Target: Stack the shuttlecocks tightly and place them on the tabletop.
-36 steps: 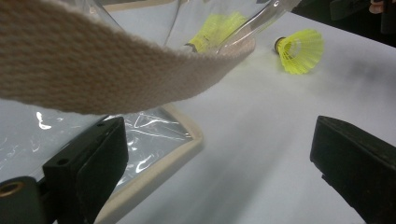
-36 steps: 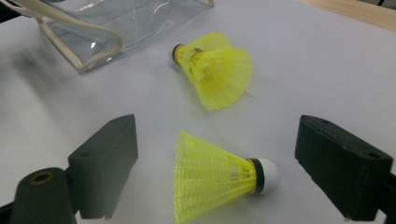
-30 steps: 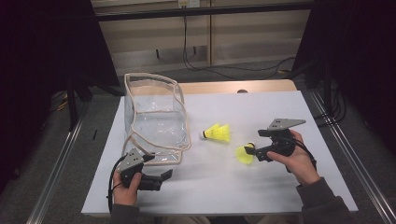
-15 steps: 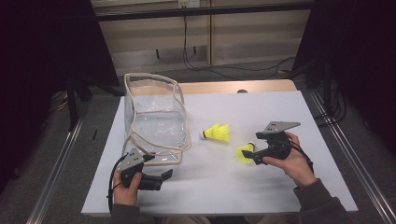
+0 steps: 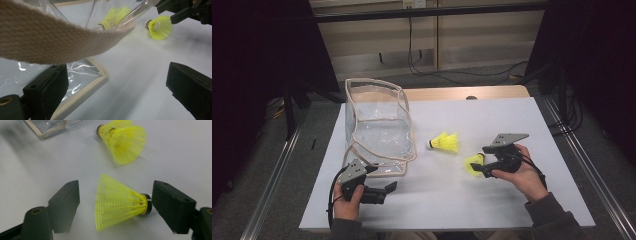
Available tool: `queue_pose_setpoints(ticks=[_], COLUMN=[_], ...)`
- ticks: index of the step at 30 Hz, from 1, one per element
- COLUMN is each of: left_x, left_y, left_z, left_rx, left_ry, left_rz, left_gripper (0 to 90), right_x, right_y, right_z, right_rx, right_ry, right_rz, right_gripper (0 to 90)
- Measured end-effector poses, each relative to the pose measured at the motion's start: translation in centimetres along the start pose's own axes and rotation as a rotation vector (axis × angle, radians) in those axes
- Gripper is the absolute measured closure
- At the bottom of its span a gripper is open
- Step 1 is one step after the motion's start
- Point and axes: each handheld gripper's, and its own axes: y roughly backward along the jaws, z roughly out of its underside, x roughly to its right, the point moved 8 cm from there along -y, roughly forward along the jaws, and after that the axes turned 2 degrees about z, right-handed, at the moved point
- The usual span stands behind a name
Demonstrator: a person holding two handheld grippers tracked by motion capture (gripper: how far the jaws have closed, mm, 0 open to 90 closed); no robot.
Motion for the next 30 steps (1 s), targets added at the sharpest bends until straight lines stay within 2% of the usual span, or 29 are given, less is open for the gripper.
queue_pose_setpoints(ticks=[10, 19, 30], left_x=[0.0, 0.0, 0.0], left_y=[0.0, 0.0, 0.0], left_z=[0.0, 0.0, 0.0], left_rx=[-0.001, -0.001, 0.000], left_ry=[-0.003, -0.002, -0.002], left_rz=[0.000, 0.000, -0.001], left_gripper=[4.1, 4.1, 4.1], right_x=[0.1, -0.1, 0.5], right_y=[-0.6, -0.8, -0.6], right_z=[0.8, 0.9, 1.2], right_rx=[-0.037, -0.037, -0.034], right_ry=[0.019, 0.047, 0.031], right_rz=[0.019, 0.019, 0.027], right_gripper=[35.4, 46.0, 52.7])
